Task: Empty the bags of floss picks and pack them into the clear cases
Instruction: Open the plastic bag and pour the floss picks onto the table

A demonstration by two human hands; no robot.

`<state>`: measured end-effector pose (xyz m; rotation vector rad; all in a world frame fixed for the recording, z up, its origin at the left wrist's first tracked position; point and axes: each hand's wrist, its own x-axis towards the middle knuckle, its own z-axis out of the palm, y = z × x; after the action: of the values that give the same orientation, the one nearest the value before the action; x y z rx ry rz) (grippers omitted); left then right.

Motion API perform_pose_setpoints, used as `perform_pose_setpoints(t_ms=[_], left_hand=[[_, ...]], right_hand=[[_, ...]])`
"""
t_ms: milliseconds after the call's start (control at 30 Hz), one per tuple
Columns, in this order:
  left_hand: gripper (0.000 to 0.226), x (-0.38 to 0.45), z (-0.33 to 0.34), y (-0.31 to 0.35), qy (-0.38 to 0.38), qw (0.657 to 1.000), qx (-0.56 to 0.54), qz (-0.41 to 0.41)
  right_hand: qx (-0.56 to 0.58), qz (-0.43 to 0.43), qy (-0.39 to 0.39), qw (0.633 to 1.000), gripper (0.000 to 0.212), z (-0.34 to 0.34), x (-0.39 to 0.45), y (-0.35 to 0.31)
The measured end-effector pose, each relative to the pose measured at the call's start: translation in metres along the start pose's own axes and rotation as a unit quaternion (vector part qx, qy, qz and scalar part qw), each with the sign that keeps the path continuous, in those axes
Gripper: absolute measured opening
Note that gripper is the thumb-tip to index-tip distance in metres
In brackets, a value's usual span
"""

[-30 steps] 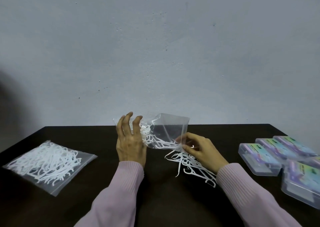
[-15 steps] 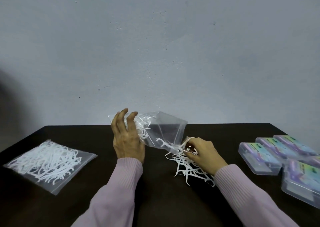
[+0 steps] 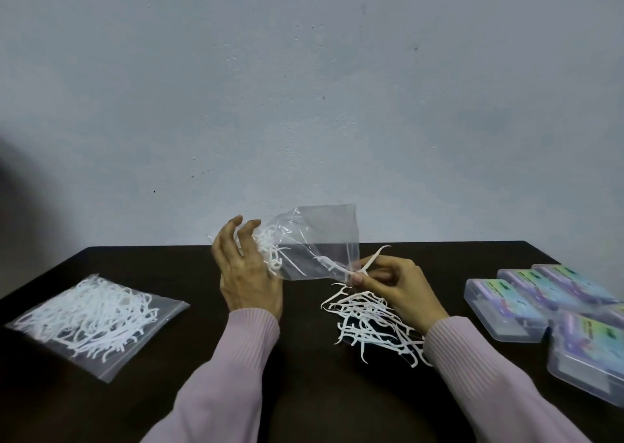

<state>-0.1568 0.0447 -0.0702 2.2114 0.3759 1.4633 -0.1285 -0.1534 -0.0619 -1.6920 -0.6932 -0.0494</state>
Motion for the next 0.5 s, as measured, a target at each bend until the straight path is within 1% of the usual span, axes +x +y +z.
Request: perform_pose_setpoints(t_ms=[133,200,333,433,500], left_hand=[[0.071,0.0006,-0.0008,-0.0003,-0.008,1.000,0.004,-0.014],[0.070,0.0003,-0.0005,-0.0009,-0.008,1.000,0.006,-0.011],[0.072,0.0005,0.0002,-0.0013,-0.011,1.000,0.008,-0.010],[0.071,0.0007,0.0000,-0.0016,-0.014,1.000,0.008,-0.017],[0.070,0.0005,0.0000,-0.0020,-0.015,1.000,0.005,-0.025]], right_hand=[[0.057,0.012,0.029,0.998,0.029,-0.0040,0.0017,0.0004],[0.080,0.012,0.045,0.996,0.031,-0.0041,0.0028,0.0010],[0.159,0.004,0.071,0.985,0.009,-0.0012,0.0018,-0.0035],[0.186,-0.004,0.077,0.980,0.014,-0.0012,0.0009,-0.0077],[0.179,-0.007,0.078,0.981,0.011,-0.0006,0.0012,-0.0088]])
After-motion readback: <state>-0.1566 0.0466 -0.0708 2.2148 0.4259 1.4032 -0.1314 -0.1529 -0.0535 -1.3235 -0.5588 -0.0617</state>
